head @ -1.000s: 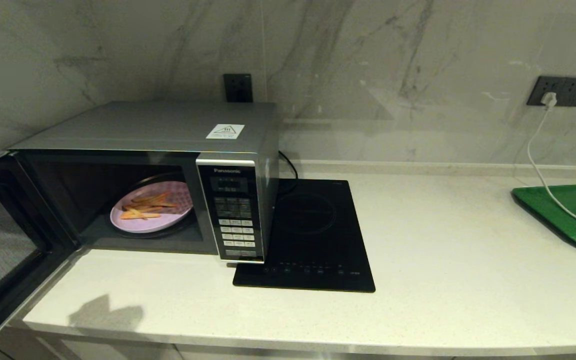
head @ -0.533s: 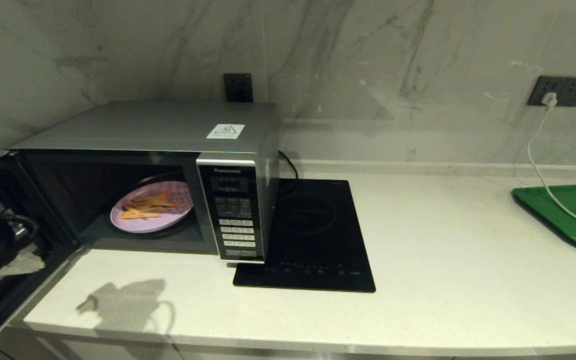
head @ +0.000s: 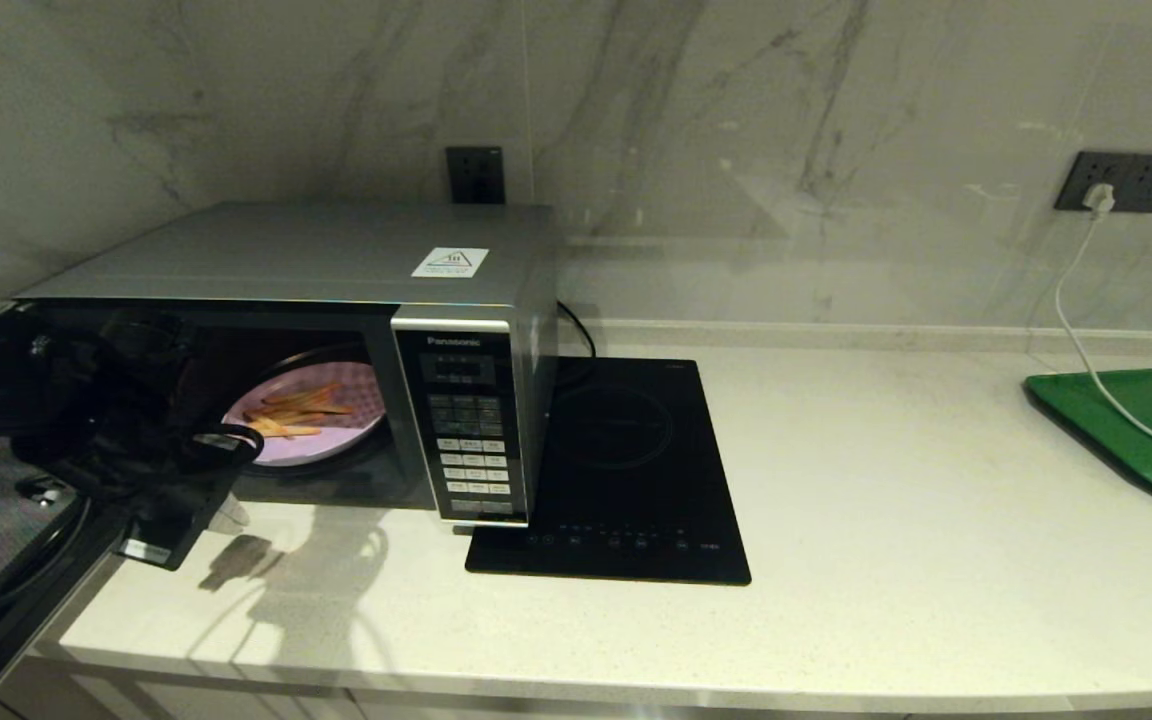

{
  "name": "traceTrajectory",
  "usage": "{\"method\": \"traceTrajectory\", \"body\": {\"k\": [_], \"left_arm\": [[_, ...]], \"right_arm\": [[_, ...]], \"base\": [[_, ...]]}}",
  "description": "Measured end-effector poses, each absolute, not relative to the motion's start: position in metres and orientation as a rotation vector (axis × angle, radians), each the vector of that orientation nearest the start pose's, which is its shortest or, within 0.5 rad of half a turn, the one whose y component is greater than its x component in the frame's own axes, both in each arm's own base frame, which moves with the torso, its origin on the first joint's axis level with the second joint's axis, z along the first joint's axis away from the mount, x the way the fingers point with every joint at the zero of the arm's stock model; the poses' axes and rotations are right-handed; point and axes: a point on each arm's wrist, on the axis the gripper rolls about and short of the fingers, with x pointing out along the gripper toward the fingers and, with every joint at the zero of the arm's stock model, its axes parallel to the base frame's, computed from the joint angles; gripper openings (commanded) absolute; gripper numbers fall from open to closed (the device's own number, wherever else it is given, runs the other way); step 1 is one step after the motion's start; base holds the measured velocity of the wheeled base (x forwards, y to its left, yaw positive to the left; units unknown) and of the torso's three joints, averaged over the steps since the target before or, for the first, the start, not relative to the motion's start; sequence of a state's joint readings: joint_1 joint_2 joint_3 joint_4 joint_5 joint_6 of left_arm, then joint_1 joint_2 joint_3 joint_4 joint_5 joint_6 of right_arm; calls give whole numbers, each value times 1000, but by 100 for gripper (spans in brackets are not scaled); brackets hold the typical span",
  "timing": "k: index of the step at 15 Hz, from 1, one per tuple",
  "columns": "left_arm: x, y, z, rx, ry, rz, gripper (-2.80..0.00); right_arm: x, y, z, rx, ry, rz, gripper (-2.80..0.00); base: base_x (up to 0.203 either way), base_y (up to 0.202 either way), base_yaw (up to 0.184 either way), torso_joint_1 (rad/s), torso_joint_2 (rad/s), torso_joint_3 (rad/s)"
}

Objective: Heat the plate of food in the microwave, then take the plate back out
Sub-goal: Take the plate out of the microwave

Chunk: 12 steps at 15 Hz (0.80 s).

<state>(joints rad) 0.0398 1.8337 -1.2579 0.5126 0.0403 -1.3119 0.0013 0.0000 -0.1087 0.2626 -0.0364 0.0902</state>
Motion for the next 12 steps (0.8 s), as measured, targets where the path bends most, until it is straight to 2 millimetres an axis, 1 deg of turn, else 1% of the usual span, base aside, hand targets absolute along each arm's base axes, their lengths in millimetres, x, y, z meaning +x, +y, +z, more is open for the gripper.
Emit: {"method": "traceTrajectory", "body": {"k": [1, 3, 4, 6, 7, 8, 10, 12], "left_arm": [[321, 14, 163, -1192, 866, 776, -280], [326, 15, 161, -1197, 866, 781, -280], [325, 16, 163, -1203, 864, 771, -280], [318, 25, 175, -1240, 867, 707, -280], [313, 34, 182, -1262, 875, 657, -120], [309, 42, 187, -1278, 880, 614, 0], [305, 54, 191, -1292, 860, 607, 0], [303, 60, 192, -1305, 845, 624, 0]], "right_arm": [[-33, -1, 78, 87, 152, -43, -280], [-33, -1, 78, 87, 152, -42, -280], [-33, -1, 78, 87, 152, -43, -280], [-33, -1, 78, 87, 152, -42, -280], [-33, -1, 78, 87, 152, -43, -280], [-33, -1, 78, 87, 152, -42, -280], [-33, -1, 78, 87, 152, -42, -280], [-33, -1, 78, 87, 152, -42, -280]], "base": [[0, 0, 0, 0, 0, 0], [0, 0, 0, 0, 0, 0], [0, 0, 0, 0, 0, 0], [0, 0, 0, 0, 0, 0], [0, 0, 0, 0, 0, 0], [0, 0, 0, 0, 0, 0], [0, 0, 0, 0, 0, 0], [0, 0, 0, 0, 0, 0]]}}
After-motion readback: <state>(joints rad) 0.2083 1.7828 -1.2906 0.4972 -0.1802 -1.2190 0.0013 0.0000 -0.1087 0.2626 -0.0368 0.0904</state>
